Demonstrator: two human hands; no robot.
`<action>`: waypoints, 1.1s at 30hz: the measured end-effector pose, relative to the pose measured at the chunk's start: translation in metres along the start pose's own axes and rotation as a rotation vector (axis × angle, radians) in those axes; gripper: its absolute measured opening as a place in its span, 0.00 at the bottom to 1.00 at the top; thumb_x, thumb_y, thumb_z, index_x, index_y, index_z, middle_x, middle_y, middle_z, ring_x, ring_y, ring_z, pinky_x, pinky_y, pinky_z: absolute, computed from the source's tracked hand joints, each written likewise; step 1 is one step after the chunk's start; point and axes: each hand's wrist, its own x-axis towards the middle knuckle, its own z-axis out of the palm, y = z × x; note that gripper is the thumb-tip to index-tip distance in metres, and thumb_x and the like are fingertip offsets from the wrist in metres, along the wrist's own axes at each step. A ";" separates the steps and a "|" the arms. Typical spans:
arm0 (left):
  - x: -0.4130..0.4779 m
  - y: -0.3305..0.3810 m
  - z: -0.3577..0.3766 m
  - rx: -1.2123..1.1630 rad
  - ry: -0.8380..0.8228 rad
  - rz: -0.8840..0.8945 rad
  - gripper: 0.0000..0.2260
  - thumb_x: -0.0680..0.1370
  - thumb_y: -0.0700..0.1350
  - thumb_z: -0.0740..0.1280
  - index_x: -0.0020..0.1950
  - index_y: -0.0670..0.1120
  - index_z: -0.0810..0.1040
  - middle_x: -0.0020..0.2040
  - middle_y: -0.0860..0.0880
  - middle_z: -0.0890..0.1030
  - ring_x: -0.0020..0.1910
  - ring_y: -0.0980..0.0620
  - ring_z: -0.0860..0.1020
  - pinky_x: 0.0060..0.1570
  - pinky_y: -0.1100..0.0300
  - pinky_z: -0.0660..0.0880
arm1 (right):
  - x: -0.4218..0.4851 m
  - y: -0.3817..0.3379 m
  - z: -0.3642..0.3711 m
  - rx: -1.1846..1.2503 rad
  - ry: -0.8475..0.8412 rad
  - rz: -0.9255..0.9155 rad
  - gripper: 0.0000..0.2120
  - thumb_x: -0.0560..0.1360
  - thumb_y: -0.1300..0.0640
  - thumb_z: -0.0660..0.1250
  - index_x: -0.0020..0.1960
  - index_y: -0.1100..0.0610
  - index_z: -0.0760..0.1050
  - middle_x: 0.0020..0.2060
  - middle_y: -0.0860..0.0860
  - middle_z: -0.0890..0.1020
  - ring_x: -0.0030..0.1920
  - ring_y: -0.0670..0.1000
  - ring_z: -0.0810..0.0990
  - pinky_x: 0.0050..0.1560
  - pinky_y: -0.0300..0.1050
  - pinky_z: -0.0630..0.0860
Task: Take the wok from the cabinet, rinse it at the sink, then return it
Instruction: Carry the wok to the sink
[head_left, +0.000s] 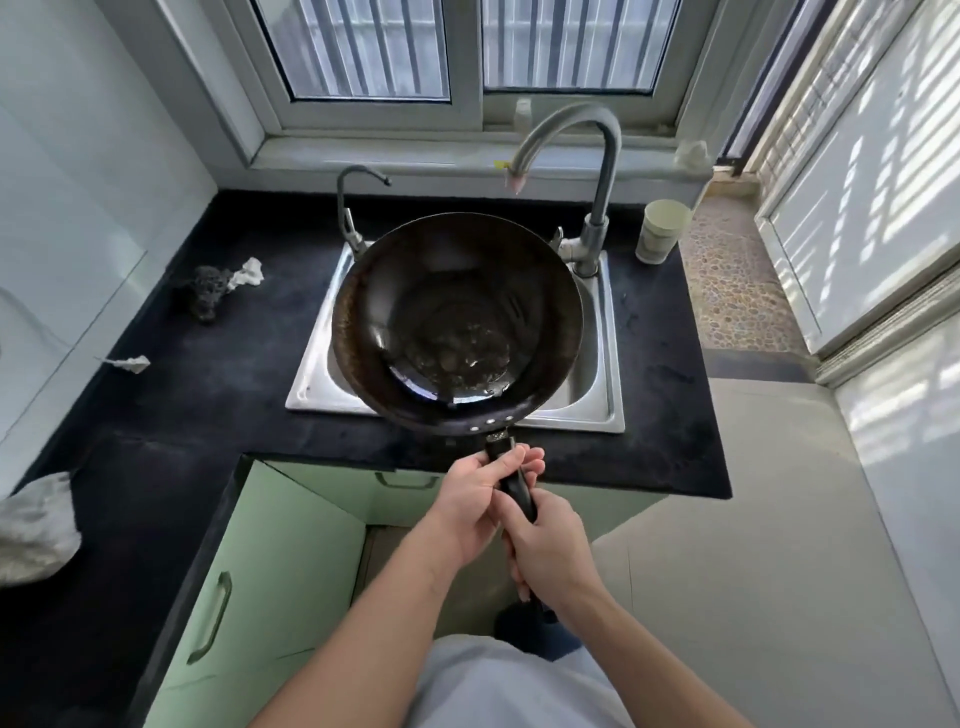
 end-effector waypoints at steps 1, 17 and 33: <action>0.009 0.006 0.007 -0.002 0.009 -0.005 0.05 0.79 0.35 0.66 0.51 0.35 0.79 0.48 0.41 0.85 0.45 0.50 0.83 0.46 0.62 0.81 | 0.012 -0.004 -0.005 -0.009 -0.003 0.001 0.18 0.79 0.49 0.65 0.37 0.61 0.73 0.22 0.51 0.76 0.19 0.50 0.73 0.21 0.43 0.70; 0.095 0.060 -0.011 0.020 0.042 -0.207 0.11 0.80 0.37 0.65 0.59 0.32 0.79 0.55 0.39 0.84 0.50 0.47 0.83 0.58 0.55 0.79 | 0.104 -0.020 0.020 -0.037 -0.003 0.130 0.18 0.78 0.47 0.66 0.37 0.59 0.73 0.23 0.52 0.77 0.19 0.50 0.73 0.21 0.43 0.70; 0.126 0.080 -0.088 0.201 -0.129 -0.443 0.15 0.82 0.41 0.63 0.65 0.33 0.76 0.61 0.40 0.82 0.60 0.49 0.81 0.51 0.59 0.81 | 0.126 0.004 0.101 0.008 0.171 0.257 0.17 0.79 0.50 0.66 0.35 0.59 0.73 0.22 0.52 0.76 0.22 0.51 0.74 0.24 0.46 0.71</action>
